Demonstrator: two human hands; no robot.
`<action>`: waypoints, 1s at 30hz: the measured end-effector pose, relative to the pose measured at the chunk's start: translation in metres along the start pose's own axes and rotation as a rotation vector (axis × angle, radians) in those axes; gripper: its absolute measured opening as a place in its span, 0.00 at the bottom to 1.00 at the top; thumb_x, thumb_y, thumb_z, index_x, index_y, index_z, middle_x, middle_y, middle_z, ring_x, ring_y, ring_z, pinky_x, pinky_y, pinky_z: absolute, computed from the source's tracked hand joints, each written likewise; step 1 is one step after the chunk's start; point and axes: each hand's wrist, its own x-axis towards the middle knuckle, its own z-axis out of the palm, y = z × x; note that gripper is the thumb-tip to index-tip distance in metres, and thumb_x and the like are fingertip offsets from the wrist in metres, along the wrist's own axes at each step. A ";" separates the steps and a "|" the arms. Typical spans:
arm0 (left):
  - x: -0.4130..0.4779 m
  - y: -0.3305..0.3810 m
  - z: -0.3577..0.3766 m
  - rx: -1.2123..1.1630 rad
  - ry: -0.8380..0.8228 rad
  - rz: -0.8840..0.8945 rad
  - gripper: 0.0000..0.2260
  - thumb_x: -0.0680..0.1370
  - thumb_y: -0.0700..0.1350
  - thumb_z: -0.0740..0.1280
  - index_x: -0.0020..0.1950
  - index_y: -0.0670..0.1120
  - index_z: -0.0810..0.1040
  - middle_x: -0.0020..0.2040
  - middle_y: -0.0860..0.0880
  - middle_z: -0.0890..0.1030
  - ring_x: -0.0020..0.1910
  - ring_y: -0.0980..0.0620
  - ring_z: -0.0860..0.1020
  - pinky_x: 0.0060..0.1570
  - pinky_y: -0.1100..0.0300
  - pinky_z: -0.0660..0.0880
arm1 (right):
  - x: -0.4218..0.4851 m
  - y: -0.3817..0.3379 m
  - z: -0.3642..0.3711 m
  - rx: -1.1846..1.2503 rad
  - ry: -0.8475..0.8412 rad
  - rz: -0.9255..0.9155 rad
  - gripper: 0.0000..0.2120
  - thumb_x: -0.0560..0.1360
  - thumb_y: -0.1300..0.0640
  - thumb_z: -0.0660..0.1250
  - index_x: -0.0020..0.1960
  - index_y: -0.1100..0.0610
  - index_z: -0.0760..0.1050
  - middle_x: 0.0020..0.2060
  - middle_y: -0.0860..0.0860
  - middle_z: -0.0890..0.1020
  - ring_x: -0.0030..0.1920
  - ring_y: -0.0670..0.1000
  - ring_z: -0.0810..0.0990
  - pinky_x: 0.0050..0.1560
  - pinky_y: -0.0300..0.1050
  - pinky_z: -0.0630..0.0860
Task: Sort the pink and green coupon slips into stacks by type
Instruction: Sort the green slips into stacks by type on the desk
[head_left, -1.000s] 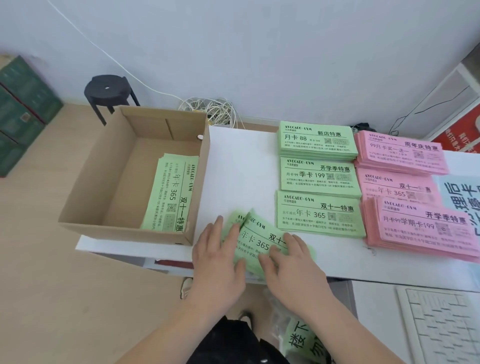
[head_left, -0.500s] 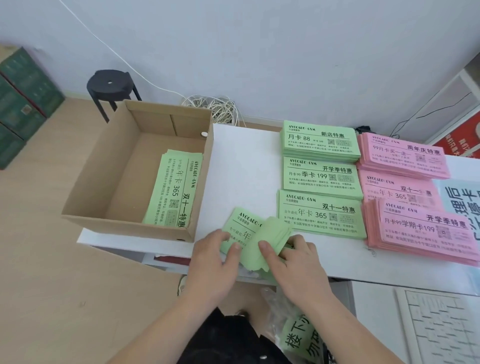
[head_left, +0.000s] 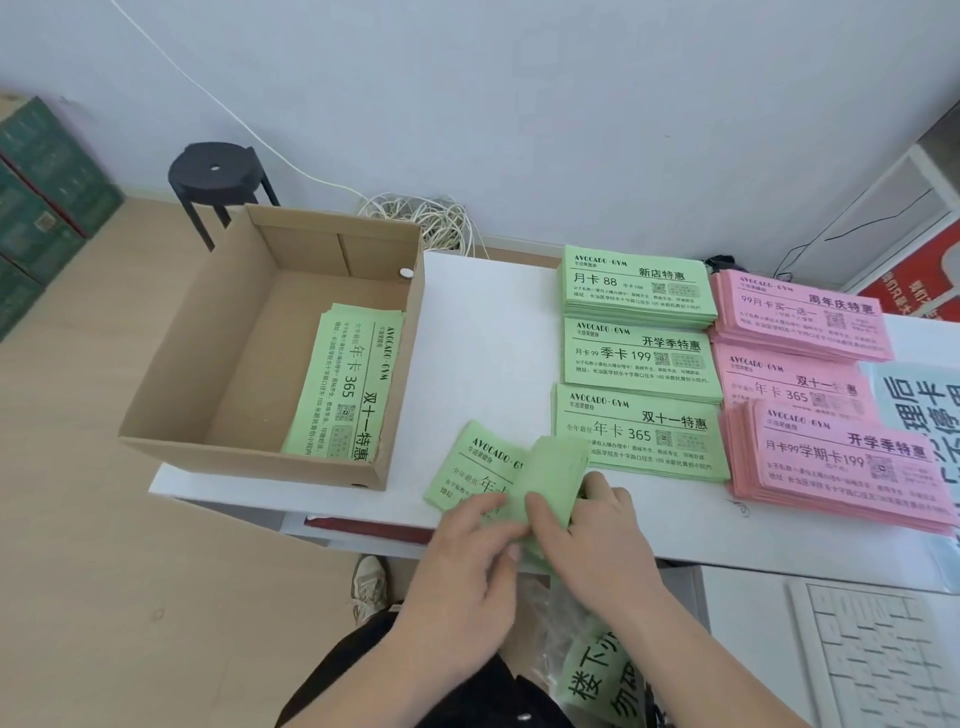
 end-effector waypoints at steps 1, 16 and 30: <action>0.004 -0.004 -0.004 -0.031 0.062 -0.109 0.11 0.82 0.46 0.63 0.57 0.59 0.81 0.73 0.58 0.69 0.74 0.59 0.64 0.73 0.53 0.67 | 0.000 0.000 0.001 -0.002 0.006 -0.003 0.22 0.79 0.32 0.55 0.48 0.43 0.83 0.49 0.40 0.69 0.58 0.49 0.64 0.55 0.50 0.73; 0.018 0.013 -0.028 0.144 -0.077 -0.063 0.12 0.81 0.51 0.64 0.64 0.57 0.79 0.50 0.59 0.75 0.49 0.60 0.75 0.53 0.58 0.75 | -0.002 -0.006 -0.003 0.023 0.023 0.022 0.35 0.74 0.22 0.51 0.35 0.50 0.80 0.48 0.43 0.71 0.57 0.50 0.65 0.56 0.50 0.72; 0.021 0.001 -0.035 -0.048 -0.036 -0.264 0.13 0.81 0.50 0.68 0.52 0.72 0.79 0.81 0.54 0.59 0.80 0.56 0.53 0.78 0.47 0.59 | -0.002 0.003 0.007 0.018 0.056 -0.019 0.24 0.82 0.40 0.55 0.36 0.49 0.80 0.47 0.42 0.70 0.56 0.51 0.65 0.52 0.45 0.67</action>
